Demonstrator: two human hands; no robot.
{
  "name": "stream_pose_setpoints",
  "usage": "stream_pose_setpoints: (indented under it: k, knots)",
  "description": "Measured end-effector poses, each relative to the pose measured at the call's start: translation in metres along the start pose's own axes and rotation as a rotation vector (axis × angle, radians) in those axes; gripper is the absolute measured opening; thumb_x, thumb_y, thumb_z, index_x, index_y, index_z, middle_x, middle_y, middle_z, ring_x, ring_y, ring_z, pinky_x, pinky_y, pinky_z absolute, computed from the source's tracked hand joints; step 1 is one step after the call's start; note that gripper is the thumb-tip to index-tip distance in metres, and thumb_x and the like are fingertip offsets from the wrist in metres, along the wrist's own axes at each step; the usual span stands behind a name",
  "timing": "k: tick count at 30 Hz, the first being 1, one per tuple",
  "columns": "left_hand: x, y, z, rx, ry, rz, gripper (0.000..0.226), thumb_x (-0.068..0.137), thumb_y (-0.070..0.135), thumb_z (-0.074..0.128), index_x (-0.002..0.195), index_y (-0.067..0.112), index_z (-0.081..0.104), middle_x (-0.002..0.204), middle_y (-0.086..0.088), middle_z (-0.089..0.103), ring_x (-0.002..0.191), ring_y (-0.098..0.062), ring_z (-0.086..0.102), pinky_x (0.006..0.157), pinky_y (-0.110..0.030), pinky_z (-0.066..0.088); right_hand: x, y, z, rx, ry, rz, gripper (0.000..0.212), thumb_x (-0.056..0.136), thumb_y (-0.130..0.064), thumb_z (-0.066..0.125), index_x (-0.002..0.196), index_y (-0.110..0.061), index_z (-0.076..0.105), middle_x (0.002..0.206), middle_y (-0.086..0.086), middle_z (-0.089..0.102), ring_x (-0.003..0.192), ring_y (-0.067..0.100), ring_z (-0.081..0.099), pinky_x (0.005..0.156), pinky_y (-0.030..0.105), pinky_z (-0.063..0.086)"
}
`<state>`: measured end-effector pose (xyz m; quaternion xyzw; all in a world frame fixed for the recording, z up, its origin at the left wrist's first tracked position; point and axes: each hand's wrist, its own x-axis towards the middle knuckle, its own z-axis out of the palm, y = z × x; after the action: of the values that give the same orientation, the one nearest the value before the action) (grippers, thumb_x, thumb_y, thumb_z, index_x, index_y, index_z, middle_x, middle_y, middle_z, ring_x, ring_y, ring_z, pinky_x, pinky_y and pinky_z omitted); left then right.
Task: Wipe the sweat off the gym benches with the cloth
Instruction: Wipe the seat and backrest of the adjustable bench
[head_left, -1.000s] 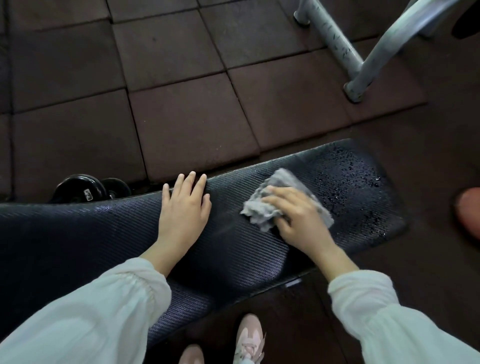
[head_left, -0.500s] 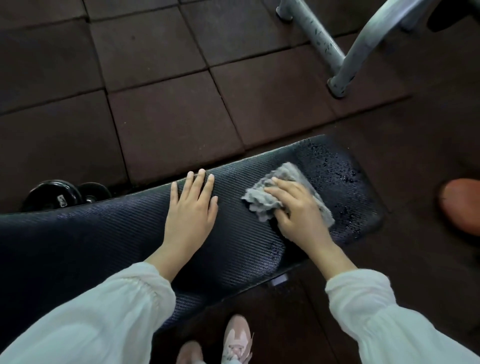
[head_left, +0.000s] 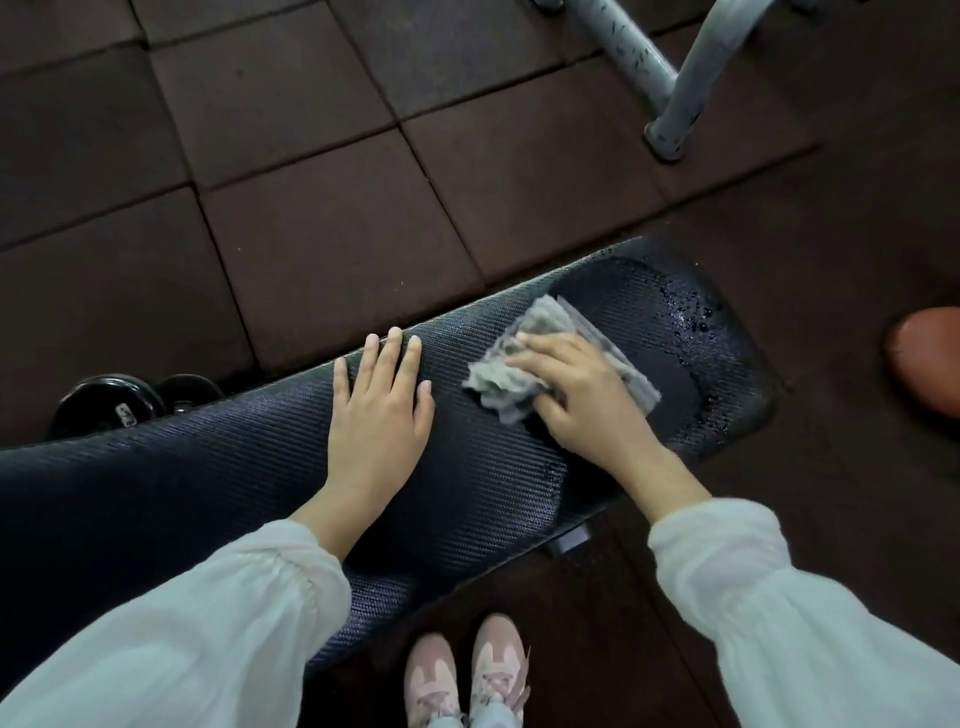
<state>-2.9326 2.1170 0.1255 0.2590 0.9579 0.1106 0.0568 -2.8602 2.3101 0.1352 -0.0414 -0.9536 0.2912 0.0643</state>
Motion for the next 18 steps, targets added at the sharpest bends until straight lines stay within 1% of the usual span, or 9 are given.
stream_pose_setpoints:
  k: [1,3,5,7,9,11,14,16,18]
  knots:
    - [0.0,0.0,-0.001,0.003,-0.007,0.003,0.058,0.091,0.035,0.022,0.135,0.005,0.045,0.142,-0.015,0.042,0.134,-0.033,0.036,0.107,-0.054,0.024,-0.011,0.003,-0.003,-0.006,0.016,-0.009,0.035,0.072,-0.008,0.053,0.103,-0.006,0.068,0.114,0.01,0.063,0.111,0.021,0.049,0.098,0.03,0.033]
    - [0.001,-0.002,-0.002,0.009,-0.022,0.013,0.059,0.091,0.036,0.021,0.135,0.006,0.045,0.142,-0.015,0.042,0.133,-0.033,0.036,0.106,-0.054,0.025,-0.015,0.01,-0.006,-0.028,0.075,0.059,0.034,0.074,-0.01,0.052,0.104,-0.006,0.068,0.114,0.01,0.064,0.11,0.024,0.052,0.098,0.032,0.035]
    - [0.002,-0.004,-0.003,0.02,-0.025,0.029,0.058,0.091,0.036,0.022,0.135,0.006,0.046,0.141,-0.015,0.044,0.132,-0.033,0.038,0.105,-0.054,0.028,0.004,0.008,-0.002,-0.039,0.142,0.184,0.038,0.07,-0.008,0.052,0.104,-0.004,0.068,0.112,0.013,0.064,0.108,0.031,0.054,0.098,0.031,0.033]
    - [0.002,-0.005,-0.002,0.022,-0.031,0.034,0.058,0.091,0.037,0.022,0.134,0.006,0.047,0.141,-0.014,0.044,0.131,-0.033,0.039,0.104,-0.055,0.029,0.03,-0.002,0.008,-0.025,0.174,0.235,0.041,0.067,-0.008,0.052,0.104,-0.003,0.069,0.11,0.014,0.065,0.104,0.034,0.055,0.096,0.033,0.034]
    - [0.001,-0.005,-0.002,0.019,-0.037,0.035,0.059,0.091,0.037,0.021,0.136,0.006,0.045,0.142,-0.014,0.042,0.133,-0.033,0.037,0.105,-0.054,0.027,0.045,-0.016,0.017,-0.011,0.144,0.199,0.04,0.065,-0.009,0.052,0.1,-0.004,0.07,0.108,0.015,0.066,0.102,0.036,0.057,0.094,0.04,0.04]
    - [0.001,-0.007,-0.002,0.021,-0.043,0.04,0.061,0.092,0.038,0.018,0.137,0.007,0.043,0.144,-0.013,0.04,0.134,-0.032,0.034,0.106,-0.054,0.026,0.037,-0.028,0.021,-0.006,0.079,0.158,0.04,0.066,-0.01,0.051,0.102,-0.005,0.069,0.111,0.014,0.065,0.105,0.034,0.055,0.094,0.044,0.041]
    - [0.0,-0.006,-0.002,0.016,-0.04,0.047,0.06,0.092,0.037,0.019,0.137,0.006,0.043,0.144,-0.014,0.04,0.134,-0.033,0.034,0.106,-0.055,0.026,-0.013,-0.039,0.021,0.008,0.012,0.056,0.038,0.073,-0.015,0.046,0.103,-0.009,0.068,0.115,0.009,0.063,0.109,0.025,0.051,0.094,0.039,0.04]
    - [0.0,-0.004,-0.001,0.009,-0.042,0.037,0.059,0.093,0.036,0.019,0.136,0.005,0.044,0.143,-0.016,0.04,0.134,-0.034,0.035,0.105,-0.056,0.026,-0.058,-0.041,0.019,0.001,-0.018,-0.003,0.039,0.073,-0.016,0.045,0.105,-0.012,0.067,0.119,0.004,0.061,0.112,0.019,0.048,0.093,0.036,0.038]
    - [0.0,-0.003,-0.002,0.016,-0.039,0.028,0.058,0.092,0.034,0.02,0.135,0.003,0.045,0.142,-0.018,0.042,0.133,-0.036,0.036,0.103,-0.058,0.027,-0.091,-0.03,0.014,-0.014,0.009,0.014,0.039,0.073,-0.014,0.047,0.107,-0.013,0.066,0.123,0.002,0.059,0.114,0.018,0.048,0.093,0.037,0.039]
